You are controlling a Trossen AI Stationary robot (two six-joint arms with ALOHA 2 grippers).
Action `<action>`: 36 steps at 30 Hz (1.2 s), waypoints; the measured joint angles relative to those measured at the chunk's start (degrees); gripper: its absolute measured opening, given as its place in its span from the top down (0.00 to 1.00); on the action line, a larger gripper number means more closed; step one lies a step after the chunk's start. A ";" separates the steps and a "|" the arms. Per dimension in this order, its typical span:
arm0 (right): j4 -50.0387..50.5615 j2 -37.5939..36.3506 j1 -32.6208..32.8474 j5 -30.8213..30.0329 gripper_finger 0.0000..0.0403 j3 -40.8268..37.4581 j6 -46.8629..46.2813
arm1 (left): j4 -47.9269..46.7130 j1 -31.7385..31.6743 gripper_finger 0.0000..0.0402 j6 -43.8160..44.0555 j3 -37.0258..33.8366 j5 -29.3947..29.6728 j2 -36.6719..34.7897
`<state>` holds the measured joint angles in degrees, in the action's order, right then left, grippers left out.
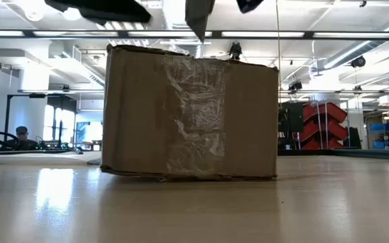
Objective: Pack items into zip bag
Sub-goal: Open the brown box using the silver cutter blade
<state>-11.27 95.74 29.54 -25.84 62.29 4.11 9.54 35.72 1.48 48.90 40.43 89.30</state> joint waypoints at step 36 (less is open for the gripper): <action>-2.96 -0.06 -3.94 8.37 0.87 -0.49 4.26 | -4.55 -1.96 0.70 4.14 4.92 -2.28 9.57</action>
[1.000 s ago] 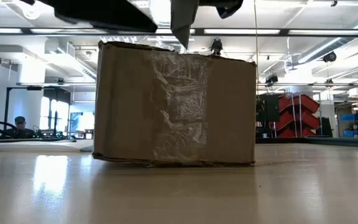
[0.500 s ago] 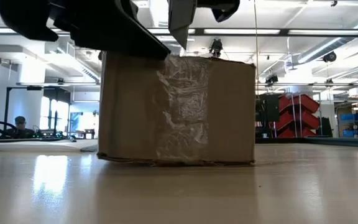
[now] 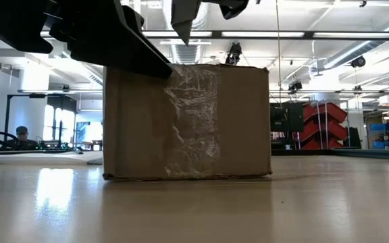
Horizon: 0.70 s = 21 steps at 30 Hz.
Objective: Pack items into zip bag
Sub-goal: Open the brown box using the silver cutter blade
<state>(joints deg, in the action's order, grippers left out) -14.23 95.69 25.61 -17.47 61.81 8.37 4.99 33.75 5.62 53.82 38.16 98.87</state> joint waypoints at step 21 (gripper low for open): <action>-3.12 2.68 -0.77 -0.52 0.87 -0.93 2.75 | -0.52 0.00 0.70 1.56 0.00 -0.16 0.00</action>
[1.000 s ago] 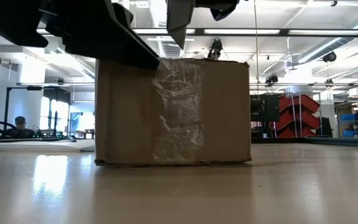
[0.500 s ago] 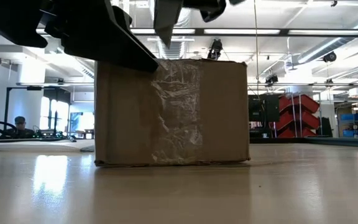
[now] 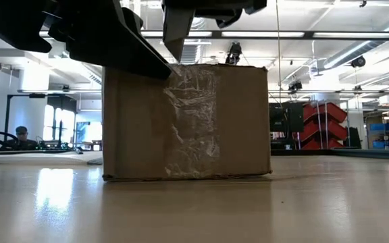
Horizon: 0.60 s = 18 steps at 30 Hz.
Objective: Pack items into zip bag
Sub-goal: Open the brown box using the silver cutter blade
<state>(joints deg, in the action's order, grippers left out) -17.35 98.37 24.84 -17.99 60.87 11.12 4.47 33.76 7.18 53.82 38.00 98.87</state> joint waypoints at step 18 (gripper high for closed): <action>6.13 -2.92 1.84 -3.00 0.87 -1.53 -3.44 | -0.13 -0.07 0.70 4.82 -1.01 0.05 1.61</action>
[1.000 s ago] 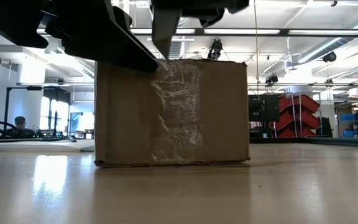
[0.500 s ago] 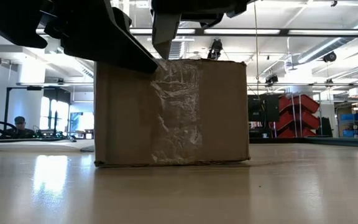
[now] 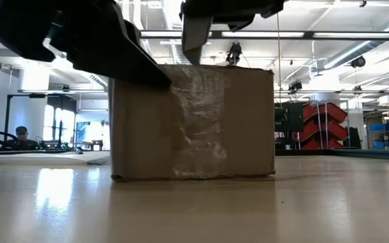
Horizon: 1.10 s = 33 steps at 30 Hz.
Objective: Pack items into zip bag
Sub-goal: Open the brown box using the silver cutter blade
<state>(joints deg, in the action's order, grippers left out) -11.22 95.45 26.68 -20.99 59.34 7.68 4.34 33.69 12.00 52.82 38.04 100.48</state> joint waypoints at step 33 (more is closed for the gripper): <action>27.73 -21.86 7.26 -21.47 0.87 -2.85 -12.38 | -2.77 0.86 0.70 -3.10 0.14 -2.38 -7.07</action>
<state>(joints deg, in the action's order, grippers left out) 16.51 73.58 33.93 -42.46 56.49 -4.70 1.56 34.55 8.91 52.96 35.67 93.41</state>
